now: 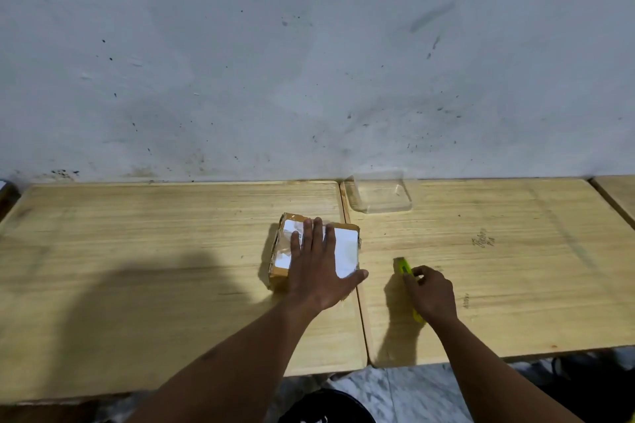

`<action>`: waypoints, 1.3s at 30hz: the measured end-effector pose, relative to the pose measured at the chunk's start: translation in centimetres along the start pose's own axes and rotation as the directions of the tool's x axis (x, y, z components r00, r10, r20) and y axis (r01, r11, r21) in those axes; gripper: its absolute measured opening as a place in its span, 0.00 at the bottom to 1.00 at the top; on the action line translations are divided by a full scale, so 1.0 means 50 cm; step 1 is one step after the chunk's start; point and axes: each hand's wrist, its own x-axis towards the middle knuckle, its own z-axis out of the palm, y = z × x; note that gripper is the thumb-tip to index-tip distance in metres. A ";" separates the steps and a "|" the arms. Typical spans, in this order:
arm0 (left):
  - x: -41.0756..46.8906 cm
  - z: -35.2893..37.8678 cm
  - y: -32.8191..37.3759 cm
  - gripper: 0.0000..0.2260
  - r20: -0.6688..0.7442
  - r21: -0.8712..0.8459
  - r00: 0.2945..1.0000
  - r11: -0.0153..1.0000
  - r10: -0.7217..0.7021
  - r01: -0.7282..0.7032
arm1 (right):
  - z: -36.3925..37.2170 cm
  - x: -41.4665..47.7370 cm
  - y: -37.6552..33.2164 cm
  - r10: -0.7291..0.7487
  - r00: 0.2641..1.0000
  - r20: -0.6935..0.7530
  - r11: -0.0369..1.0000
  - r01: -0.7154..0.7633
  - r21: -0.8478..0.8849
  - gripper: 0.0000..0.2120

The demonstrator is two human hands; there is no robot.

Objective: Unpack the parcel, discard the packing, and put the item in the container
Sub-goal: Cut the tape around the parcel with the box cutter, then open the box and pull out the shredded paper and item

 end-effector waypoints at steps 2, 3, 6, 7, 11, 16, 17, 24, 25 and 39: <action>0.000 -0.001 -0.003 0.50 0.010 -0.004 1.000 1.000 0.011 -0.011 | 0.000 0.009 0.010 0.045 0.999 0.024 0.982 -0.040 -0.186 0.14; 0.000 -0.003 -0.004 0.50 0.019 -0.009 0.999 1.000 0.025 -0.025 | -0.001 0.012 0.009 0.065 0.998 0.026 0.965 -0.057 -0.256 0.16; -0.002 -0.014 -0.013 0.50 0.057 -0.004 0.994 0.995 0.098 -0.098 | 0.008 0.008 -0.027 -0.066 0.998 -0.021 0.981 0.061 -0.186 0.19; -0.002 -0.018 -0.017 0.50 0.070 -0.003 0.990 0.992 0.123 -0.123 | 0.016 0.003 -0.048 -0.167 0.985 -0.048 0.984 0.163 -0.068 0.18; -0.009 -0.037 -0.054 0.49 0.096 -0.015 0.964 0.968 0.249 -0.249 | 0.045 -0.030 -0.159 -0.502 0.864 0.024 0.841 0.482 0.244 0.18; -0.022 -0.073 -0.174 0.51 -0.012 -0.026 0.974 0.973 0.227 -0.228 | 0.084 -0.049 -0.204 -0.613 0.764 0.202 0.787 0.613 0.067 0.22; -0.030 -0.086 -0.198 0.52 -0.014 -0.044 0.980 0.979 0.197 -0.198 | 0.092 -0.059 -0.210 -0.604 0.767 0.216 0.792 0.608 0.056 0.21; -0.067 -0.090 -0.325 0.29 -0.052 -0.379 0.952 0.888 -0.302 0.261 | 0.169 -0.197 -0.260 -0.659 0.690 0.299 0.674 0.719 -0.173 0.23; -0.066 -0.088 -0.326 0.24 -0.041 -0.491 0.923 0.813 -0.382 0.314 | 0.181 -0.207 -0.266 -0.685 0.626 0.372 0.623 0.768 -0.145 0.25; -0.062 -0.120 -0.264 0.17 0.144 -0.871 0.869 0.357 -0.473 0.338 | 0.140 -0.029 -0.268 -0.604 0.703 0.375 0.760 0.650 0.004 0.48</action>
